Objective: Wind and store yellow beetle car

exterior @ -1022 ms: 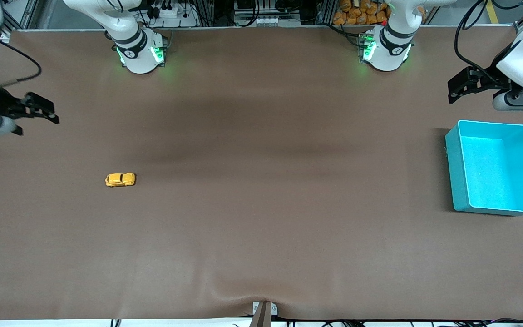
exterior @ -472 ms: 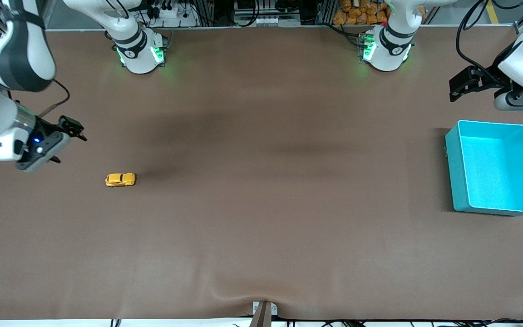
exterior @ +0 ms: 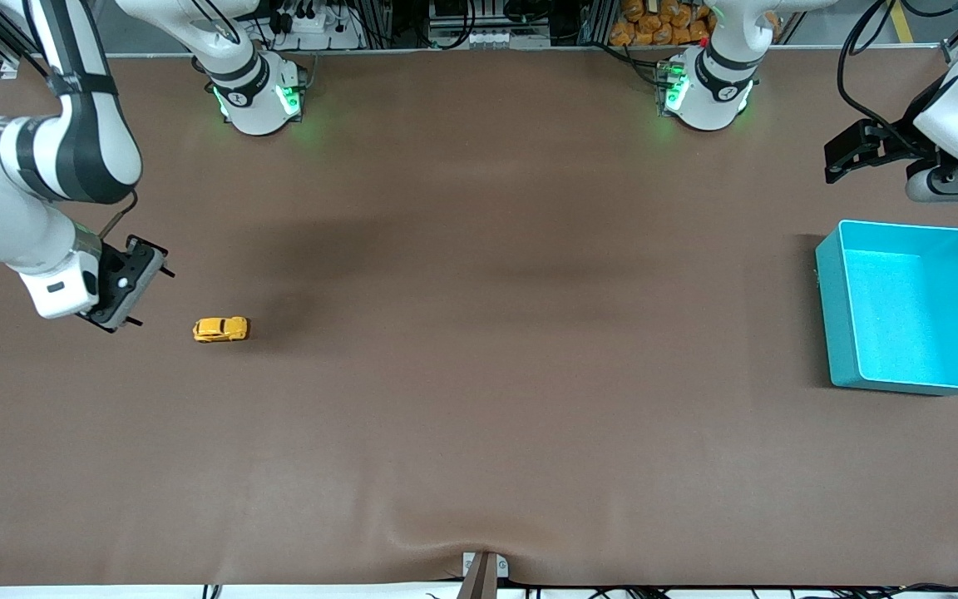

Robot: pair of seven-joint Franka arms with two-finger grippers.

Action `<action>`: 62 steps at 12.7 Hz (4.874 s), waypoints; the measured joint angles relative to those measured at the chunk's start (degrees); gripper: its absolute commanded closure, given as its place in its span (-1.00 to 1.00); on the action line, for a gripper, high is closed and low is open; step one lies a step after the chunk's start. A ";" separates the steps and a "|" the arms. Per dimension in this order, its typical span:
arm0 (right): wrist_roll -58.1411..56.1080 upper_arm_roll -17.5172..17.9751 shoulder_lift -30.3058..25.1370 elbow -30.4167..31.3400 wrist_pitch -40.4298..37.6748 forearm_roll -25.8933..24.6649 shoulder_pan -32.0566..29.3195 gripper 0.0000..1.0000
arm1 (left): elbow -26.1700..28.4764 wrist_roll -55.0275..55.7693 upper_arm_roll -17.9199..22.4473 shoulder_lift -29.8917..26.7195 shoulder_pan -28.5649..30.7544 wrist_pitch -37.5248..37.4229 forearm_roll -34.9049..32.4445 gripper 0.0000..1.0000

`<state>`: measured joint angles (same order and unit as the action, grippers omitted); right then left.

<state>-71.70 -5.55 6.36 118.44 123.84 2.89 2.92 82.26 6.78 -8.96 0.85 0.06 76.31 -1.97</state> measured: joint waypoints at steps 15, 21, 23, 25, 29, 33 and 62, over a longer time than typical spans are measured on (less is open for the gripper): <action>-11.40 0.27 11.42 9.07 24.11 -7.32 3.01 -0.82 | 0.02 0.00 0.06 0.00 -0.01 -0.28 0.00 -1.00; -11.45 0.22 14.22 9.75 28.30 -7.33 2.98 -0.78 | 0.02 0.00 0.08 0.00 -0.01 -0.28 0.00 -1.00; -11.49 0.22 15.40 9.88 29.81 -7.34 2.98 -0.72 | 0.02 0.00 0.08 0.00 -0.01 -0.28 0.00 -1.00; -11.50 0.22 16.30 9.92 30.27 -7.34 2.98 -0.49 | 0.02 0.00 0.08 0.00 -0.01 -0.28 0.00 -1.00; -11.53 0.22 16.89 9.92 30.44 -7.35 2.98 -0.34 | 0.02 0.00 0.08 0.00 -0.01 -0.28 0.00 -1.00; -11.60 0.22 16.89 9.92 30.33 -7.35 2.98 -0.14 | 0.02 0.01 0.09 0.00 -0.01 -0.29 0.00 -1.00; -14.69 -0.23 16.64 11.05 31.02 -7.37 -0.62 0.31 | 0.04 0.09 0.15 0.00 0.00 -0.29 0.00 -1.00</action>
<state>-86.40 -5.78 23.00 129.49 154.86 -4.47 2.30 82.30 6.87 -8.81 0.85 0.07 76.02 -1.97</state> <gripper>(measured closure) 0.555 0.000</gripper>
